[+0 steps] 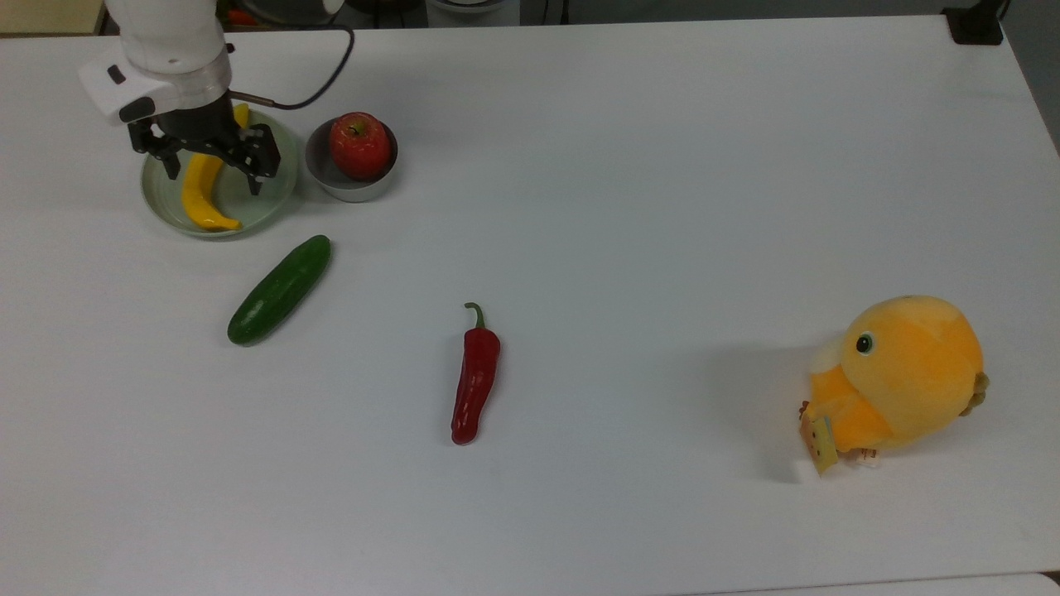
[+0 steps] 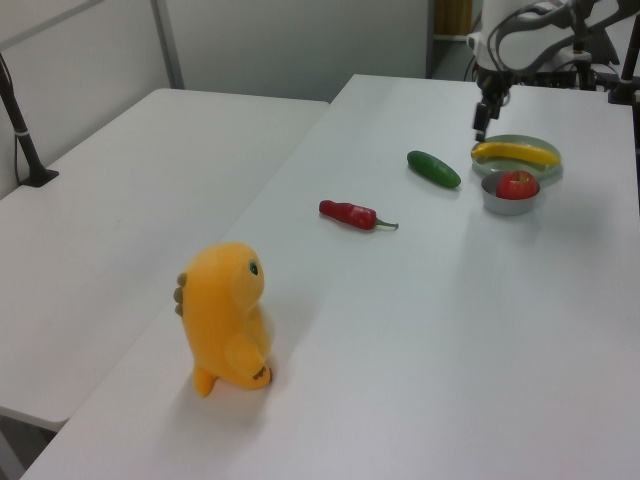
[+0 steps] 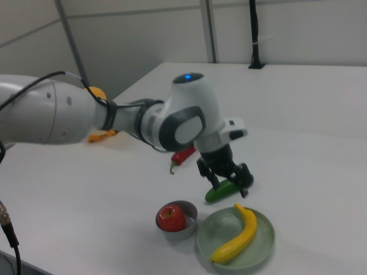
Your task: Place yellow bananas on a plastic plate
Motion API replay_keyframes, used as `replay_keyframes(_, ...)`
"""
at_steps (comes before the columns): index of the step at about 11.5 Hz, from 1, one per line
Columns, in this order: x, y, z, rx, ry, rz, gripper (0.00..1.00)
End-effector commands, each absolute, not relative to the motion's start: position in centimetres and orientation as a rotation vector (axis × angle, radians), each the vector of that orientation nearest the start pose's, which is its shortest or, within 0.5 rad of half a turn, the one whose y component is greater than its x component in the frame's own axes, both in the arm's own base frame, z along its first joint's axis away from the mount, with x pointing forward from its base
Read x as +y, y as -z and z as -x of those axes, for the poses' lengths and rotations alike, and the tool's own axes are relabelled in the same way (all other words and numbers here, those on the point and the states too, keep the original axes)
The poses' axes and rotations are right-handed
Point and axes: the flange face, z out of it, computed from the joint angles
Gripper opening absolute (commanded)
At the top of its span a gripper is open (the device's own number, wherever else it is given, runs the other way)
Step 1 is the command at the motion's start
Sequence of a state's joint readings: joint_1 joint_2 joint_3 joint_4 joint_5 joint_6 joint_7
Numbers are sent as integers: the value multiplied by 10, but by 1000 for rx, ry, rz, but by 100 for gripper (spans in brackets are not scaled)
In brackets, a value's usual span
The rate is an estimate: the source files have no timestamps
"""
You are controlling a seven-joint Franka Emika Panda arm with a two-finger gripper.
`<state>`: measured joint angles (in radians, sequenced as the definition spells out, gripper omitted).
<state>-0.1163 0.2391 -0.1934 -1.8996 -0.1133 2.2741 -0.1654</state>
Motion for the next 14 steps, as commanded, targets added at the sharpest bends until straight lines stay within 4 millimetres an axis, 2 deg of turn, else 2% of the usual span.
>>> replay_keyframes(1,-109,-429,-609,419,297,3188,100)
replay_keyframes(5,20,-462,-594,352,166,3144,100)
replay_keyframes(7,74,-470,-587,310,170,3119,100)
replay_keyframes(8,94,-470,-584,250,163,3124,100)
replay_keyframes(9,124,-475,-575,142,167,3143,100)
replay_keyframes(11,134,-475,-570,0,152,3161,100)
replay_keyframes(14,117,-477,-567,-144,83,3170,100)
